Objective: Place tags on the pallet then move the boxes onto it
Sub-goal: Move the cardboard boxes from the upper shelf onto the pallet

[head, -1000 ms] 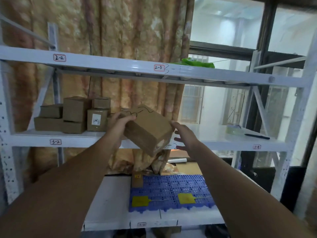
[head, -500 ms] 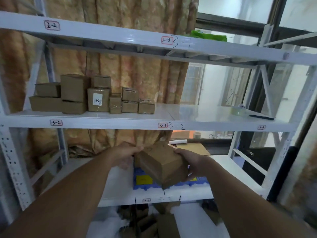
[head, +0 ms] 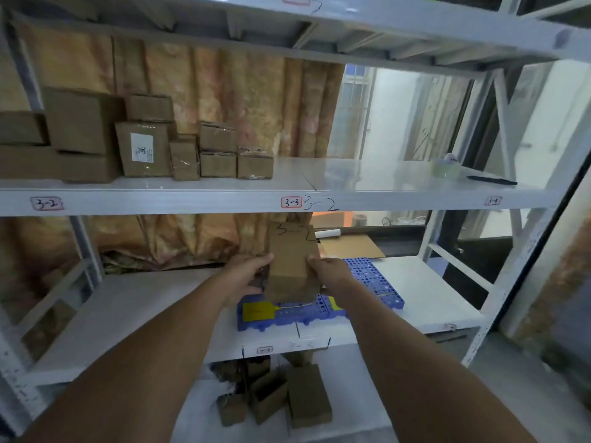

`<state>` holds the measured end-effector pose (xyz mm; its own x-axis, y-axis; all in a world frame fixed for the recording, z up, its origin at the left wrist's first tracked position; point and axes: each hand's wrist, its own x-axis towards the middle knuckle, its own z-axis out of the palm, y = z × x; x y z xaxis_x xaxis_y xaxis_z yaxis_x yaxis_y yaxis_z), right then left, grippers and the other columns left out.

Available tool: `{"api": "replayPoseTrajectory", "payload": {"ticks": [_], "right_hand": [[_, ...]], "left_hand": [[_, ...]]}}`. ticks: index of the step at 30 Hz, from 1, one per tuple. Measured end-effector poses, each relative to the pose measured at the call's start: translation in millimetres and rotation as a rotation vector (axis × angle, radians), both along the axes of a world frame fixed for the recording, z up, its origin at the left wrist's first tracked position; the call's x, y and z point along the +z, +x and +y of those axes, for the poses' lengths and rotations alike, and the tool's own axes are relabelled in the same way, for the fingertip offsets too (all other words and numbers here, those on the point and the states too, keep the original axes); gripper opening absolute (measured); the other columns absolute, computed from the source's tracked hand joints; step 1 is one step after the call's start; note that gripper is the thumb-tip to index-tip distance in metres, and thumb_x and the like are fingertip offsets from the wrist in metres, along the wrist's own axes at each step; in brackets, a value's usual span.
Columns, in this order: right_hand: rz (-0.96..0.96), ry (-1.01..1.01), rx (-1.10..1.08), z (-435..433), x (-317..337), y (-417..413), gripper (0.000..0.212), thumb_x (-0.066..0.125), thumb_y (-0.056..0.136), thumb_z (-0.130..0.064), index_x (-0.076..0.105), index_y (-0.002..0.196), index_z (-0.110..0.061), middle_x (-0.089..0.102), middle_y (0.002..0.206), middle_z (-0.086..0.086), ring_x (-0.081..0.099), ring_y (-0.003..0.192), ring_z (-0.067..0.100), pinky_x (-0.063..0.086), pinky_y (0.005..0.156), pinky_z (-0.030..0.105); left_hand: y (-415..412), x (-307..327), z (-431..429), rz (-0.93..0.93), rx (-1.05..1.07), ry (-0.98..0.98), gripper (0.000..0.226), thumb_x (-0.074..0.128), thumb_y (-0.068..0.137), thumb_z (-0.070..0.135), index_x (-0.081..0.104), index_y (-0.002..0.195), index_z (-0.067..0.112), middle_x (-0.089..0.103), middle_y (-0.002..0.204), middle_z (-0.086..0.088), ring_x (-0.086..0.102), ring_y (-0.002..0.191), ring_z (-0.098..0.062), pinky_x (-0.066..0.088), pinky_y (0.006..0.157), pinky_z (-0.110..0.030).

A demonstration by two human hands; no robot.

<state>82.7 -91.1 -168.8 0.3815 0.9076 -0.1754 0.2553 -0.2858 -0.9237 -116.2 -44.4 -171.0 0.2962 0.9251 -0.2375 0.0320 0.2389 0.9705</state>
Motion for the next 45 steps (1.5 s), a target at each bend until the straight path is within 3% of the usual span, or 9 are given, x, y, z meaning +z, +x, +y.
{"api": "replayPoseTrajectory", "payload": {"ticks": [6,10,13,19,28,31,34,39,45], "right_hand": [[-0.307,0.084,0.007,49.0,-13.9,23.6,0.041,0.055,0.098,-0.046,0.073,0.116,-0.014,0.072,0.113,0.015,0.064,0.105,0.035,0.053,0.091,0.046],[-0.378,-0.009,0.115,96.8,-35.4,45.8,0.041,0.042,0.107,-0.035,0.07,0.121,-0.009,0.068,0.12,0.017,0.063,0.11,0.035,0.049,0.09,0.038],[-0.414,-0.031,0.133,131.4,-55.2,60.0,0.04,0.044,0.106,-0.034,0.072,0.117,-0.007,0.07,0.115,0.016,0.065,0.107,0.034,0.05,0.086,0.037],[-0.406,-0.091,0.16,188.1,-109.2,69.6,0.035,0.05,0.103,-0.029,0.071,0.081,-0.013,0.064,0.081,0.01,0.059,0.077,0.026,0.043,0.068,0.029],[-0.363,-0.105,0.139,246.0,-166.3,66.6,0.035,0.046,0.106,-0.03,0.077,0.103,-0.013,0.07,0.087,0.006,0.06,0.074,0.019,0.042,0.066,0.027],[-0.378,-0.097,0.128,260.8,-178.6,69.6,0.036,0.047,0.105,-0.03,0.078,0.107,-0.011,0.075,0.096,0.01,0.067,0.083,0.024,0.052,0.072,0.032],[-0.382,-0.102,0.122,272.1,-186.3,70.4,0.037,0.047,0.105,-0.032,0.077,0.108,-0.01,0.075,0.097,0.012,0.069,0.089,0.028,0.053,0.075,0.036],[-0.414,-0.104,0.124,289.5,-193.4,68.0,0.039,0.045,0.106,-0.035,0.077,0.106,-0.013,0.066,0.082,0.007,0.059,0.075,0.022,0.04,0.066,0.029],[-0.375,-0.102,0.146,295.4,-196.3,64.2,0.039,0.045,0.106,-0.033,0.076,0.095,-0.013,0.065,0.078,0.006,0.057,0.067,0.02,0.037,0.058,0.028]], "left_hand": [[42.8,-27.5,49.0,0.11,0.146,0.05,0.032,0.076,0.088,0.014,0.068,0.116,0.001,0.072,0.114,-0.015,0.069,0.101,-0.033,0.054,0.096,-0.053],[57.9,-49.4,92.3,0.162,0.266,0.023,0.03,0.078,0.085,0.011,0.067,0.112,0.005,0.069,0.118,-0.013,0.068,0.103,-0.032,0.058,0.09,-0.052],[73.3,-65.9,114.9,0.193,0.327,0.013,0.021,0.076,0.087,0.011,0.068,0.106,0.007,0.069,0.117,-0.014,0.068,0.103,-0.032,0.058,0.09,-0.048],[90.1,-107.8,156.7,0.346,0.432,-0.038,0.027,0.074,0.09,0.014,0.069,0.114,0.003,0.068,0.12,-0.017,0.068,0.097,-0.034,0.059,0.087,-0.049],[99.8,-161.8,213.5,0.473,0.438,0.02,0.035,0.069,0.094,0.02,0.067,0.126,0.006,0.062,0.134,-0.013,0.061,0.117,-0.032,0.052,0.1,-0.043],[104.6,-172.9,225.9,0.478,0.428,0.046,0.036,0.067,0.096,0.019,0.065,0.128,0.003,0.061,0.136,-0.014,0.058,0.121,-0.031,0.05,0.1,-0.038],[106.0,-179.0,233.8,0.495,0.427,0.079,0.037,0.065,0.097,0.021,0.065,0.128,0.002,0.061,0.136,-0.014,0.057,0.123,-0.03,0.047,0.097,-0.036],[103.4,-183.5,246.9,0.56,0.431,0.122,0.034,0.062,0.099,0.024,0.067,0.125,0.003,0.064,0.131,-0.015,0.059,0.118,-0.032,0.044,0.087,-0.031],[95.0,-184.1,251.5,0.614,0.418,0.125,0.034,0.061,0.099,0.027,0.068,0.126,0.007,0.063,0.133,-0.012,0.059,0.12,-0.032,0.049,0.102,-0.041]]}}
